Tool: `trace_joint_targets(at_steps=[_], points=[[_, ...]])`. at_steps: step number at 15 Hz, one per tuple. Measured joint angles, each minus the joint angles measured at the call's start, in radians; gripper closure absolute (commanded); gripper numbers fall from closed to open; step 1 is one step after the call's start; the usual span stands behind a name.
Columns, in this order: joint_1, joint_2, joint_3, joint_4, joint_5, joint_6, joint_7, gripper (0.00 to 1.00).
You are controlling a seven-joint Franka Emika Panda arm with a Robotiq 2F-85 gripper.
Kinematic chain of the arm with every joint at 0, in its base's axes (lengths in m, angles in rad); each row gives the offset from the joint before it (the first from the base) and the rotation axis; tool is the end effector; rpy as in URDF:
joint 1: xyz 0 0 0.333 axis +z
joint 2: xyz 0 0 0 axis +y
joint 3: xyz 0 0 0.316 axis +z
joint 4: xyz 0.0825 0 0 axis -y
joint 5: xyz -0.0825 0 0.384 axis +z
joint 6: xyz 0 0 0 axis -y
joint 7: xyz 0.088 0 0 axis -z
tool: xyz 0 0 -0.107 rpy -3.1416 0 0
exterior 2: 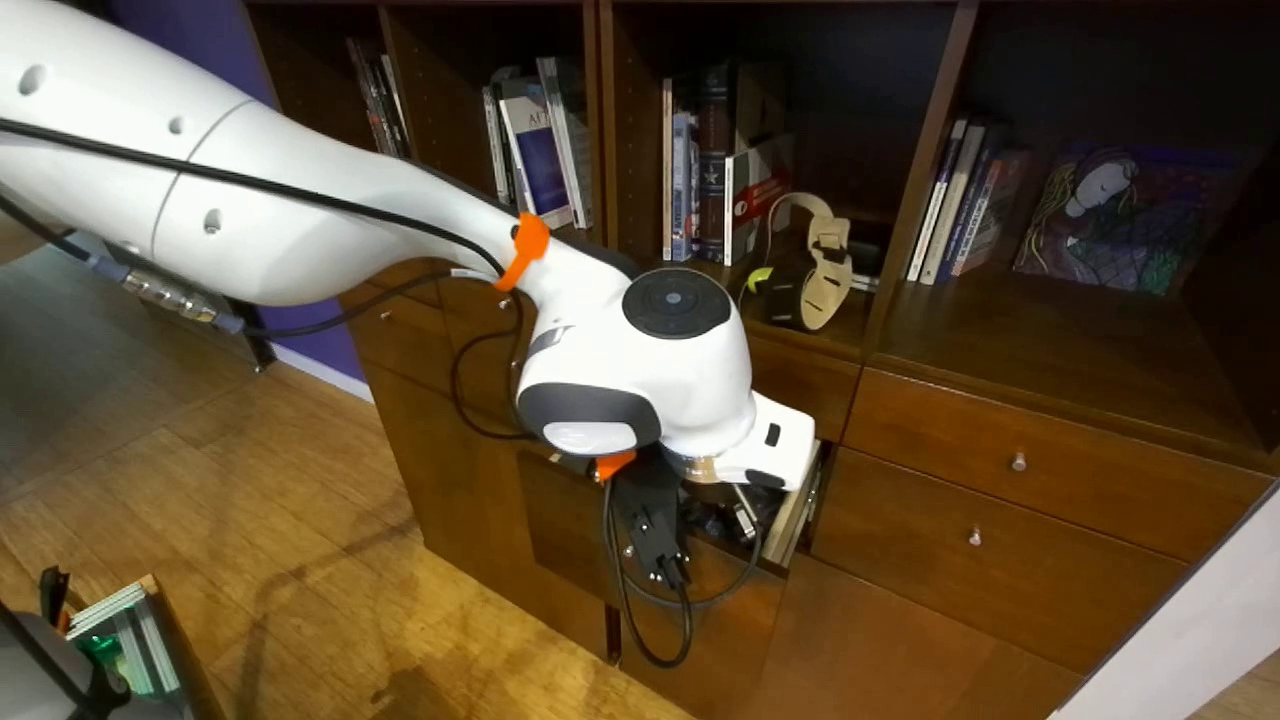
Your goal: Put the clear plastic in the open drawer.
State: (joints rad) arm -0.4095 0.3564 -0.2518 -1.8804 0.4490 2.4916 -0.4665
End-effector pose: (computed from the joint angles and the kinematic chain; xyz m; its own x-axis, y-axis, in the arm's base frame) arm 0.5203 -0.3931 0.3531 0.8243 -0.4648 0.3233 -0.4466 -0.8847 -0.1333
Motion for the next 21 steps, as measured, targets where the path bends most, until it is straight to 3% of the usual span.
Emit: trace_joint_targets(at_steps=[3,5,15,17,21], points=[[-0.005,0.006,0.004,0.0,-0.002,0.0,0.005,0.99],[-0.006,0.01,0.005,0.001,-0.006,0.0,0.008,0.72],[-0.007,0.003,0.008,0.041,-0.068,-0.003,0.071,0.05],[-0.004,-0.004,0.012,0.054,-0.081,-0.009,0.086,0.0],[0.01,-0.025,0.015,0.072,-0.137,-0.048,0.146,0.0]])
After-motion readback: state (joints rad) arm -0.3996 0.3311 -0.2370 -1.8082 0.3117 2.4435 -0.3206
